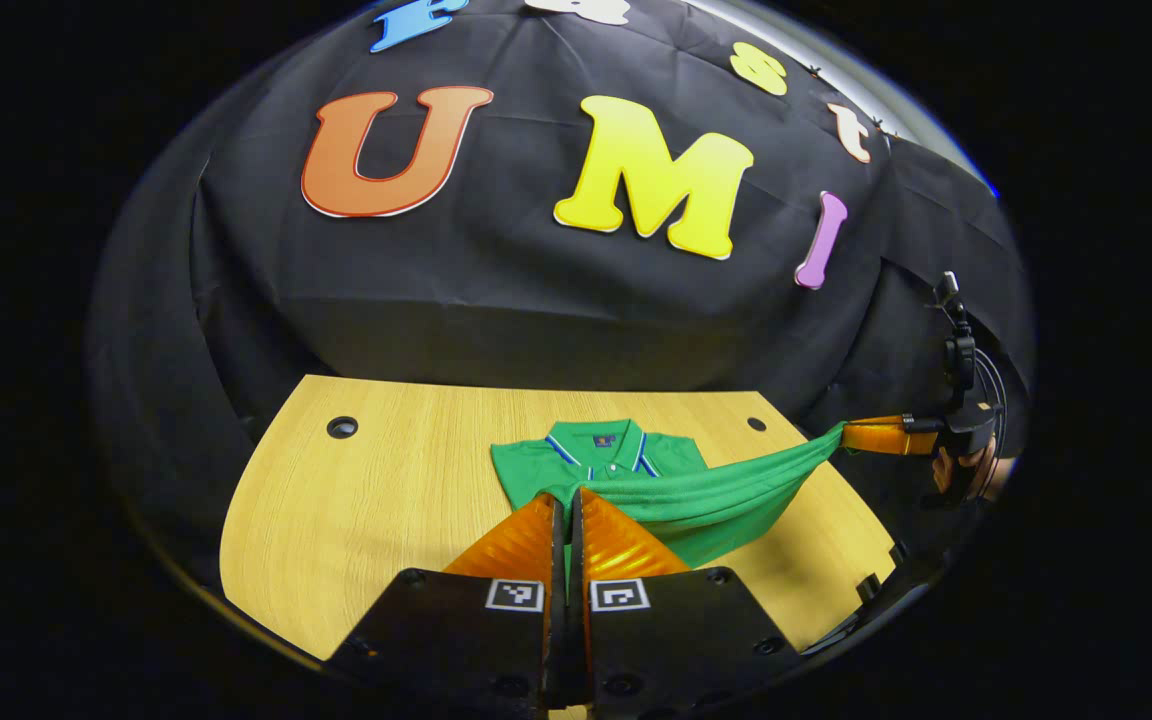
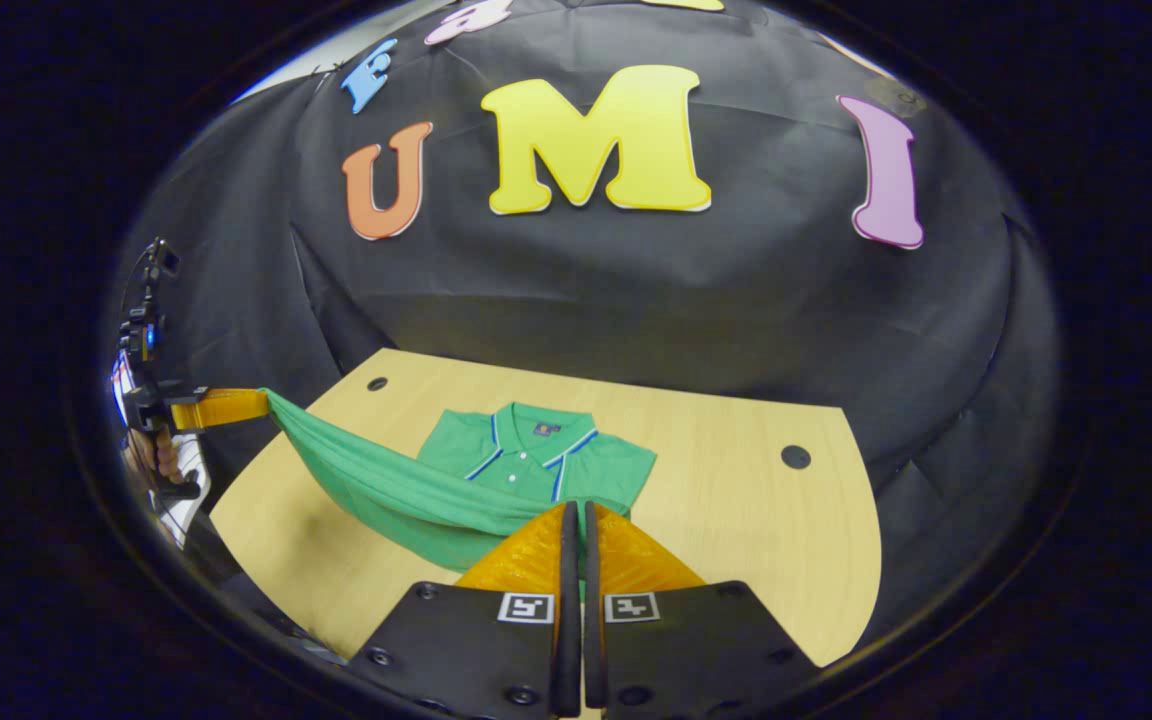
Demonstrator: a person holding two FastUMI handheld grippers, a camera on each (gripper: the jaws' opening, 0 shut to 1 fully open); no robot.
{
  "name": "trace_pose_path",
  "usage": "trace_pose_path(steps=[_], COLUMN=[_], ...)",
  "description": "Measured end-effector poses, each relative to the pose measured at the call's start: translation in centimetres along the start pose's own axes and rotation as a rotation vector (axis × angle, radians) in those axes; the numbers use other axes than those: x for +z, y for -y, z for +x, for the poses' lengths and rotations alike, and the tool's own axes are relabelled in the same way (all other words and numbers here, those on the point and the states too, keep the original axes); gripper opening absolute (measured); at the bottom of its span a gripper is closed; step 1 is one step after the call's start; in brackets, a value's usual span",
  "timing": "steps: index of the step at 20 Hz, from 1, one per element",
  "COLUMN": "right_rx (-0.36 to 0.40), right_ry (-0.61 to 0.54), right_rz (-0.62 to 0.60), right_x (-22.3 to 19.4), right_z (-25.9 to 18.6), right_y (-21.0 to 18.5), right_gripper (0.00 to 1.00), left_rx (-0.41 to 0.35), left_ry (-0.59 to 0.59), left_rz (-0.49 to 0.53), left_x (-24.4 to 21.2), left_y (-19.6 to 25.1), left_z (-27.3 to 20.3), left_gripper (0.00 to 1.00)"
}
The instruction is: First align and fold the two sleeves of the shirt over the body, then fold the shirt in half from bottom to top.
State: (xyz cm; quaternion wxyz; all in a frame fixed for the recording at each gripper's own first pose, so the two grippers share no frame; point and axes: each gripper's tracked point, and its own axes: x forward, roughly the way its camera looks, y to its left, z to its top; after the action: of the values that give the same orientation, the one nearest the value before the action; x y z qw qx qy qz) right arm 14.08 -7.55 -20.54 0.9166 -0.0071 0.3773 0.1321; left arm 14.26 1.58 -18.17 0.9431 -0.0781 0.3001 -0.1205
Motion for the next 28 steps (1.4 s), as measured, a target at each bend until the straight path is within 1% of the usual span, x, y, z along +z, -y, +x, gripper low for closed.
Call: trace_pose_path(steps=[3, 4, 5, 6, 8, 9, 11, 12, 15, 19, 22, 23, 25, 26, 28], right_rx=[0.005, 0.001, 0.0, 0.0, 0.004, 0.008, 0.011, 0.006, -0.026, -0.066, -0.098, -0.106, -0.126, -0.129, -0.139], right_ry=[0.024, 0.03, 0.032, 0.034, 0.037, 0.038, 0.037, 0.038, 0.047, 0.013, -0.003, -0.018, -0.026, -0.022, -0.023], right_rz=[0.02, 0.019, 0.013, 0.008, 0.004, 0.007, 0.014, 0.01, -0.028, -0.057, -0.038, -0.039, -0.042, -0.024, -0.004], right_x=[2.3, 2.9, 3.3, 3.6, 4.1, 4.1, 3.9, 3.8, 2.9, 0.3, -1.2, -1.9, -2.4, -2.2, -1.9], right_z=[2.8, 3.9, 5.0, 6.3, 9.4, 11.0, 14.0, 15.5, 20.1, 25.4, 28.2, 28.6, 28.8, 28.7, 28.1], right_y=[0.5, 0.8, 1.2, 1.5, 2.0, 2.3, 2.8, 3.1, 4.1, 5.3, 5.9, 6.1, 6.4, 6.4, 6.2], right_gripper=[0.06, 0.02, 0.04, 0.04, 0.04, 0.06, 0.02, 0.04, 0.04, 0.04, 0.02, 0.02, 0.08, 0.11, 0.17], left_rx=[0.013, 0.019, 0.023, 0.026, 0.034, 0.037, 0.052, 0.057, 0.073, 0.104, 0.159, 0.17, 0.202, 0.213, 0.234], left_ry=[0.01, 0.015, 0.022, 0.025, 0.012, 0.01, 0.006, 0.006, 0.008, -0.038, -0.064, -0.086, -0.119, -0.128, -0.133], left_rz=[-0.021, -0.027, -0.036, -0.043, -0.047, -0.045, -0.036, -0.04, -0.055, -0.026, -0.012, -0.013, -0.001, -0.005, -0.024], left_x=[1.8, 2.3, 2.9, 3.2, 3.0, 2.9, 2.5, 2.2, 0.8, -2.2, -4.4, -5.3, -6.7, -6.8, -7.0], left_y=[-1.1, -1.5, -1.9, -2.2, -3.0, -3.4, -4.5, -4.9, -6.1, -7.7, -9.3, -9.5, -10.0, -9.9, -9.8], left_z=[2.8, 3.8, 4.9, 6.1, 8.5, 9.7, 12.3, 13.7, 17.7, 23.0, 25.4, 26.0, 26.8, 26.9, 26.3], left_gripper=[0.03, 0.03, 0.03, 0.04, 0.03, 0.03, 0.03, 0.03, 0.03, 0.04, 0.04, 0.07, 0.13, 0.15, 0.58])
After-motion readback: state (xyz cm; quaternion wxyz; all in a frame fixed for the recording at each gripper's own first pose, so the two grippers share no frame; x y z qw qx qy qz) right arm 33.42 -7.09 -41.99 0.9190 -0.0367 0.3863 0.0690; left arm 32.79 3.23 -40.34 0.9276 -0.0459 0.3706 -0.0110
